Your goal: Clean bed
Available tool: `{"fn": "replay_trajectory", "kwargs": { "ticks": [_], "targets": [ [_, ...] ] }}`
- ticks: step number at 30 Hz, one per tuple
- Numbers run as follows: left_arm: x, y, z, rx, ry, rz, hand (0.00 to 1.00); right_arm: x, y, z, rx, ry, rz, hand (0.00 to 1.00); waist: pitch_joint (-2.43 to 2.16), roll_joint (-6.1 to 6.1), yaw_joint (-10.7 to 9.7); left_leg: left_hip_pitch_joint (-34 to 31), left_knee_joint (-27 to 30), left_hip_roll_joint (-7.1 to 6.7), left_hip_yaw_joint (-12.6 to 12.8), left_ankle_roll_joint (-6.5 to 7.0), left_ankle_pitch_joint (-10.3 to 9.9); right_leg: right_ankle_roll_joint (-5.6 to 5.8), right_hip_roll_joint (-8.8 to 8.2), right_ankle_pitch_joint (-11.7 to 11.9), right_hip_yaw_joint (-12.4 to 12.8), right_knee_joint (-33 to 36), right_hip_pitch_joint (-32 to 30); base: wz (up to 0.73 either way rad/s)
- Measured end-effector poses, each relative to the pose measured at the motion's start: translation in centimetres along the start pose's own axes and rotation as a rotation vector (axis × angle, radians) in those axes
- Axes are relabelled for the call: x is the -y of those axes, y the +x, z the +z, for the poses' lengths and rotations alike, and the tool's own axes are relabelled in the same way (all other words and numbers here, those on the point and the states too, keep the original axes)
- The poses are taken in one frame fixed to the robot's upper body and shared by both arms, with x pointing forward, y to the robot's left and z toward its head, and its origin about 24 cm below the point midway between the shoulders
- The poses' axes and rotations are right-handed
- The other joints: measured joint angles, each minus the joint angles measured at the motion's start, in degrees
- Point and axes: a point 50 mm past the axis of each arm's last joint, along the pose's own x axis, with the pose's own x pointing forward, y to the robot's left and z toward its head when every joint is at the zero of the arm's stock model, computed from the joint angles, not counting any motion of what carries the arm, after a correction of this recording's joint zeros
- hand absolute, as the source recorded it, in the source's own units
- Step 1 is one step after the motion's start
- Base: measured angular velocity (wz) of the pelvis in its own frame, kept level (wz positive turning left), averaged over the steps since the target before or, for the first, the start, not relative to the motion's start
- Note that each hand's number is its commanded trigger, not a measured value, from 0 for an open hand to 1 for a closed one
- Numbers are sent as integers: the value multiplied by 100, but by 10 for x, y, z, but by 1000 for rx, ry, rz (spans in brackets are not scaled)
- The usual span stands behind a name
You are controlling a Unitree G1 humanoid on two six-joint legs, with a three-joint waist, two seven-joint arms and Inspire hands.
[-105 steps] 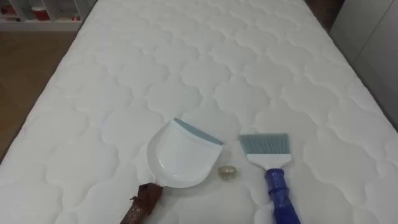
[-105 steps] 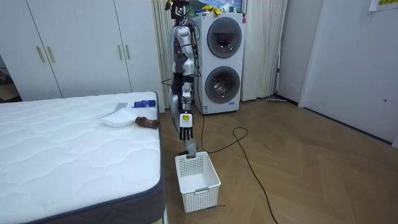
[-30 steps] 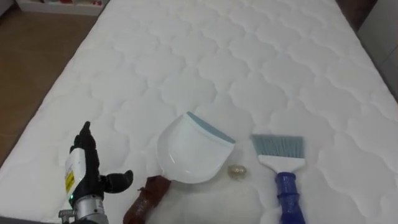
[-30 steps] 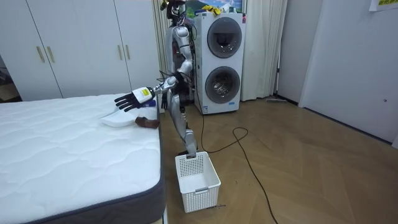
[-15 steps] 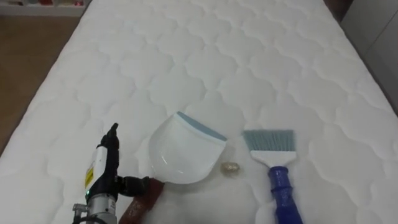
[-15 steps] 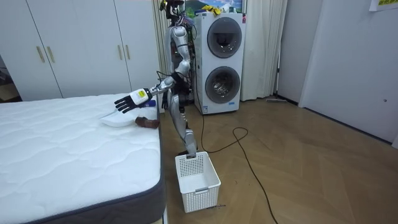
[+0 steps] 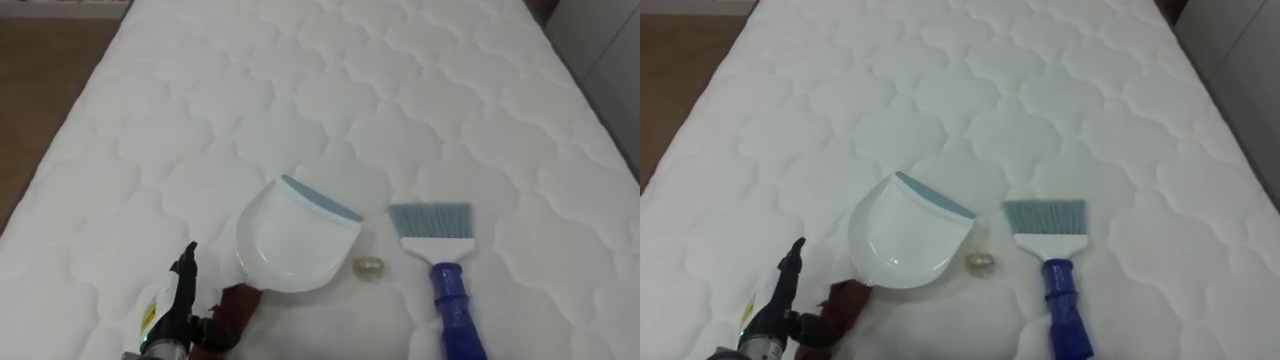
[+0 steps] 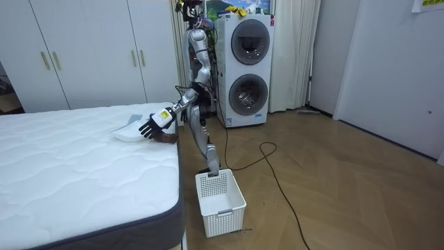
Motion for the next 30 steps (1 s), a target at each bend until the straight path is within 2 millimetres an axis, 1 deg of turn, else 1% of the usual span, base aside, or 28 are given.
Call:
{"fn": "replay_trajectory", "kwargs": {
  "ticks": [7, 10, 17, 24, 27, 30],
  "targets": [
    [1, 0, 0, -2, 1, -12, 0, 0, 0, 1, 3, 19, 0, 0, -20, -20, -24, 8, -5, 1, 2, 0, 0, 0, 4, 0, 10, -2, -2, 0],
    [2, -1, -4, -16, 5, -21, 0, 0, 0, 1, 6, 44, -2, 0, -29, -30, -22, 21, -7, 2, 2, 0, 0, 0, 5, 0, 14, -3, 7, 0],
    [8, -3, -5, -20, 15, -52, 0, 0, 0, 4, 21, 70, -2, 0, -34, -52, -16, -15, -6, 6, 6, 0, 1, -1, 6, 1, 18, 6, -35, 0],
    [7, -2, -4, -14, 14, -51, 0, 0, 1, 7, 42, 83, -3, 0, -38, -80, -30, -110, 0, 6, 6, 0, 1, -2, 6, 2, 23, 8, -133, 0],
    [6, 2, 1, 0, 13, -52, 0, 0, 1, 12, 58, 83, -2, 0, -24, -103, -30, -141, -6, 6, 6, 1, 2, -4, 9, 5, 27, -2, -178, 0],
    [6, 3, 2, 4, 13, -52, 0, 0, 2, 15, 68, 91, -2, 0, -23, -105, -45, -156, -13, 6, 6, 1, 2, -4, 9, 5, 27, -6, -179, 0]
  ]
}}
